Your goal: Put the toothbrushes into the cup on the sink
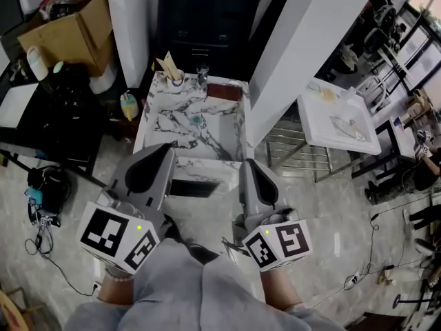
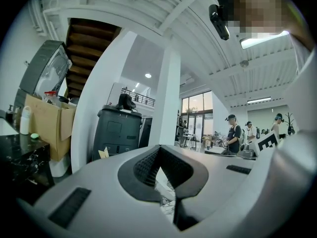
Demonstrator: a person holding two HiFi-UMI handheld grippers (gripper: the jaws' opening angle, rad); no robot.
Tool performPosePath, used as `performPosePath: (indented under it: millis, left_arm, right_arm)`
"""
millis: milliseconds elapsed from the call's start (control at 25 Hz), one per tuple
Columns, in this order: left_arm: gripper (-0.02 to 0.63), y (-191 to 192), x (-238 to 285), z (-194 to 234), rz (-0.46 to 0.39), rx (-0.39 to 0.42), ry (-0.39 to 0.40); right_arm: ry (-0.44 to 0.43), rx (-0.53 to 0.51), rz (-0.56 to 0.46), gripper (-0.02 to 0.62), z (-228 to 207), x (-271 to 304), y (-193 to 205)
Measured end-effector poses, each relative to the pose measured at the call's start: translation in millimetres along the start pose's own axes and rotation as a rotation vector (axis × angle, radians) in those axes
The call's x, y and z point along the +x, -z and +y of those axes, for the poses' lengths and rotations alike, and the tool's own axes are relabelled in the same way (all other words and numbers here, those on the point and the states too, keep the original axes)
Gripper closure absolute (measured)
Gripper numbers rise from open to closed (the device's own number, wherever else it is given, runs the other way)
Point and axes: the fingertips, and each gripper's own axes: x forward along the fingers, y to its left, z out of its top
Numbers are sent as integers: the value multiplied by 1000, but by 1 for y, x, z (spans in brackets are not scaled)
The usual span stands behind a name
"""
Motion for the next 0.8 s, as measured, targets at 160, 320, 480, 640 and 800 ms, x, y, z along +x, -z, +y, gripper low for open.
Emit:
performPosePath:
  millis: [160,320,480,640,800]
  left_arm:
    - [600,-6,-8,-1,-12,19,-14]
    - [600,-9,-17,2,-25,25,-24]
    - [600,-10,-26,7,-30,20,-34]
    - [600,-9,-33,12,-32,10,-43]
    - [600,-10,-35,14,-35,7,-45]
  right_arm:
    - [-17,-4,-11,597,7,-1,-5]
    - [-29,-9,-26,597,15,1,-12]
    - [-48,-14,-36,597,25,2,-17]
    - [-63,-17,-38,597,33,4,-18]
    - [-73,-19,-36,597,37,4,-19]
